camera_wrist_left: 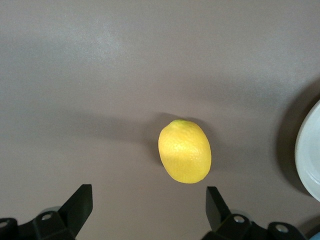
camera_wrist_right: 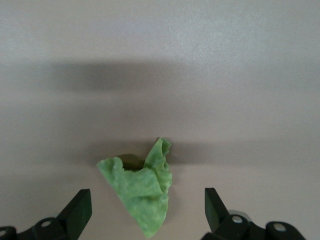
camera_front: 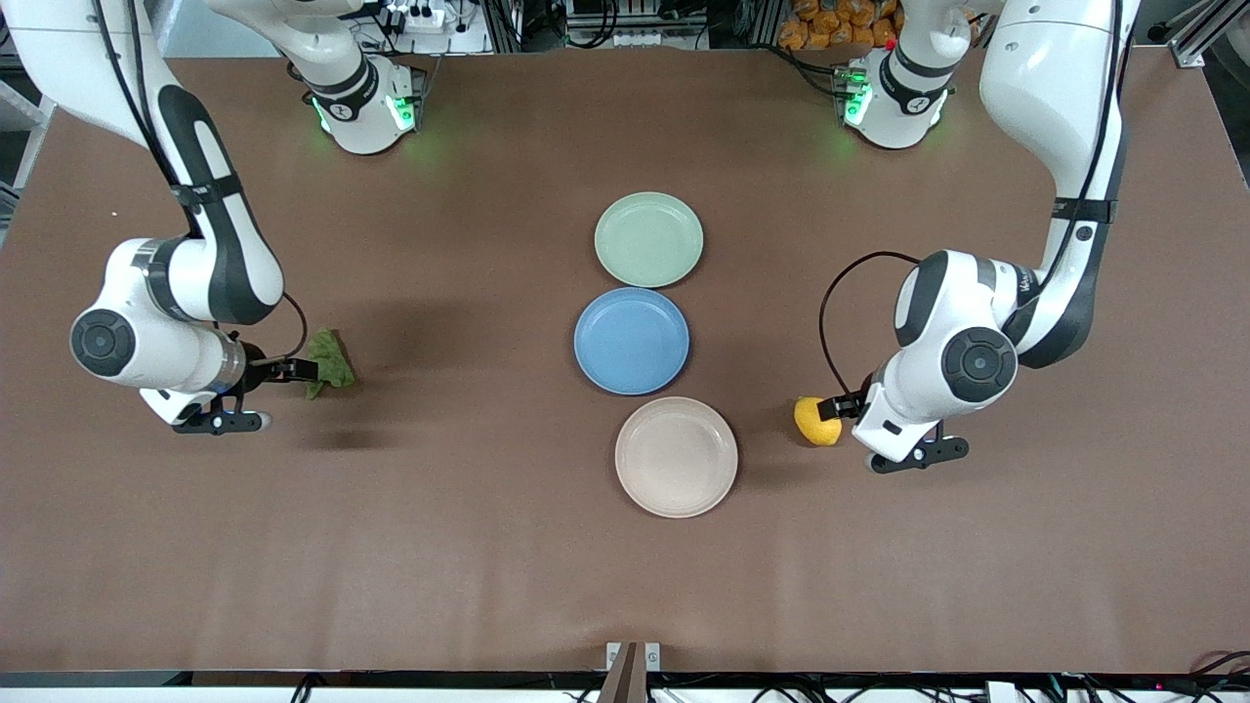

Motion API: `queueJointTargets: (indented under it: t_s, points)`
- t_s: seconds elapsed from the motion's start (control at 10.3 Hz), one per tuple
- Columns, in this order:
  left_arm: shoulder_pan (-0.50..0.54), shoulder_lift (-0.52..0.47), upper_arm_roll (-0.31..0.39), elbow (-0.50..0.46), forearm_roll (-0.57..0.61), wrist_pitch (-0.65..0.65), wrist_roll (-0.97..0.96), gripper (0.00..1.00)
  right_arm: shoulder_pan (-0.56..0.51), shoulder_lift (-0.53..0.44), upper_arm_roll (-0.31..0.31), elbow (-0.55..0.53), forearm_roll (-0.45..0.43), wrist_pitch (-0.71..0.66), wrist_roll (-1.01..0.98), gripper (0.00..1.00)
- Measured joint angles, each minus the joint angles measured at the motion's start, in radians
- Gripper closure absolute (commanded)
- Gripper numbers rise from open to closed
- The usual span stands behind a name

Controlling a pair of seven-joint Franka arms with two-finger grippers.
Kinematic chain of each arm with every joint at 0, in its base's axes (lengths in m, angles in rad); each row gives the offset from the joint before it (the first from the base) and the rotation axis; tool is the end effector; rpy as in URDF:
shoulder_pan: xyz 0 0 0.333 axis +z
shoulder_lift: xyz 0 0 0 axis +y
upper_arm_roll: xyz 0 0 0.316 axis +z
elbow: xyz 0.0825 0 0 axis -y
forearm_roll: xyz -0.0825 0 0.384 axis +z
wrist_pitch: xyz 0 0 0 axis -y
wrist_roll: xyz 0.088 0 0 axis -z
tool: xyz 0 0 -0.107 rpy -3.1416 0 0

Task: Place lemon and lettuce in plates
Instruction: 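Lower the right gripper onto the green lettuce and close on it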

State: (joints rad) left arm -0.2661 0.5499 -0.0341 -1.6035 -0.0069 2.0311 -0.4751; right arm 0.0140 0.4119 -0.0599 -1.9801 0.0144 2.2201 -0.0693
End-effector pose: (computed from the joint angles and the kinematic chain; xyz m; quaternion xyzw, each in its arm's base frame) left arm 0.6463 -0.1975 0.3002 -0.9939 -0.0908 0.0610 0.0119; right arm 0.5920 -0.0259 0.2446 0.9963 0.0083 -0.0857 0.0019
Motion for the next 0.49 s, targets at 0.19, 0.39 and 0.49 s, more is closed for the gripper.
queueJointTargets:
  t_s: [0.19,0.39,0.49]
  points:
    - [0.0,0.001,0.0,0.001,0.0,0.0,0.0,0.0,-0.005,0.024,0.0,-0.078,0.0,0.136,-0.001,0.0]
    - [-0.001,0.001,0.0,0.001,0.0,0.001,0.0,0.0,-0.005,0.051,0.0,-0.122,0.0,0.211,-0.001,0.0]
    - [-0.001,0.001,0.0,0.001,0.0,0.001,0.0,0.0,-0.005,0.061,0.0,-0.125,0.001,0.223,-0.001,0.0]
